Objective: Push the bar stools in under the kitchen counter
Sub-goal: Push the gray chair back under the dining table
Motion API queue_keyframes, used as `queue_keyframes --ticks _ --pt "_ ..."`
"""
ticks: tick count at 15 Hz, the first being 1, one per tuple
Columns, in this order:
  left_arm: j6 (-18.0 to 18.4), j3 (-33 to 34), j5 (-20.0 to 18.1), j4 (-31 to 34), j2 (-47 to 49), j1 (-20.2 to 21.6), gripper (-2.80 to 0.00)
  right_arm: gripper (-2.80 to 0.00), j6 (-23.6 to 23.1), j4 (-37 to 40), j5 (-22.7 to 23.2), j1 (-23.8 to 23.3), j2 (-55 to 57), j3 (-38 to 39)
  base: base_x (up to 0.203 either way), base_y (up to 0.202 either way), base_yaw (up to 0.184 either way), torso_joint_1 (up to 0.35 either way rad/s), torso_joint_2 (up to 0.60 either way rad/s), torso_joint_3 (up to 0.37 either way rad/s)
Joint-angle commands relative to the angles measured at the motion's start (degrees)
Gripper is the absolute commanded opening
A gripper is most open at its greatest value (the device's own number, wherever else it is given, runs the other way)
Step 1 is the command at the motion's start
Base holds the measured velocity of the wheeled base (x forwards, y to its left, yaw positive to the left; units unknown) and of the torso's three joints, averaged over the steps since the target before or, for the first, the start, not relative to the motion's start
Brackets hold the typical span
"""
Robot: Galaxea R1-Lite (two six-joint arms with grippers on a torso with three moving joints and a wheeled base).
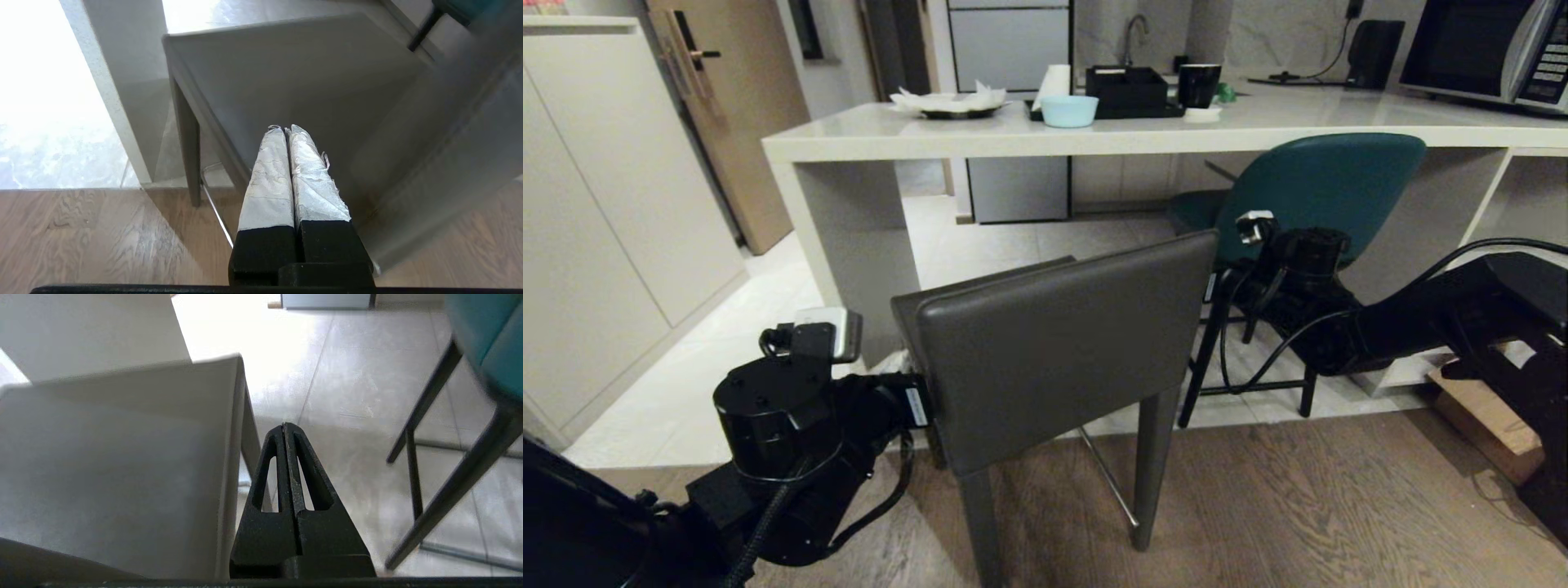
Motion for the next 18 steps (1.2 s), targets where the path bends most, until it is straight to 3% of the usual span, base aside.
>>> queue_keyframes --ticks 1,5,8,11,14,18 --pt "-0.1 -2.6 0.1 -0.3 2.6 0.7 -2.80 -2.80 -0.1 -0.1 0.3 1.4 -0.2 2.3 0.000 0.000 0.000 0.000 0.00 0.000" --pt "0.1 -6.0 0.0 0.0 5.3 1.2 -2.80 -2.80 -0.1 -1.5 0.3 2.7 -1.0 4.2 0.000 0.000 0.000 0.000 0.00 0.000" --pt "0.7 -9.6 -1.1 0.1 8.5 4.2 -2.80 -2.80 -0.2 -3.4 0.3 4.4 -3.2 8.6 0.000 0.000 0.000 0.000 0.00 0.000" --pt "3.8 -14.1 -1.8 0.2 10.5 8.0 -2.80 -2.80 -0.2 -4.6 0.3 4.4 -3.5 10.4 0.000 0.000 0.000 0.000 0.00 0.000" --pt "4.2 -14.8 -5.5 2.2 10.3 13.2 -2.80 -2.80 -0.5 -5.5 0.5 5.6 -5.6 13.2 0.000 0.000 0.000 0.000 0.00 0.000" --pt "4.3 -16.8 -5.9 4.2 10.1 14.0 -2.80 -2.80 -0.5 -6.2 0.4 6.6 -6.1 14.2 0.000 0.000 0.000 0.000 0.00 0.000"
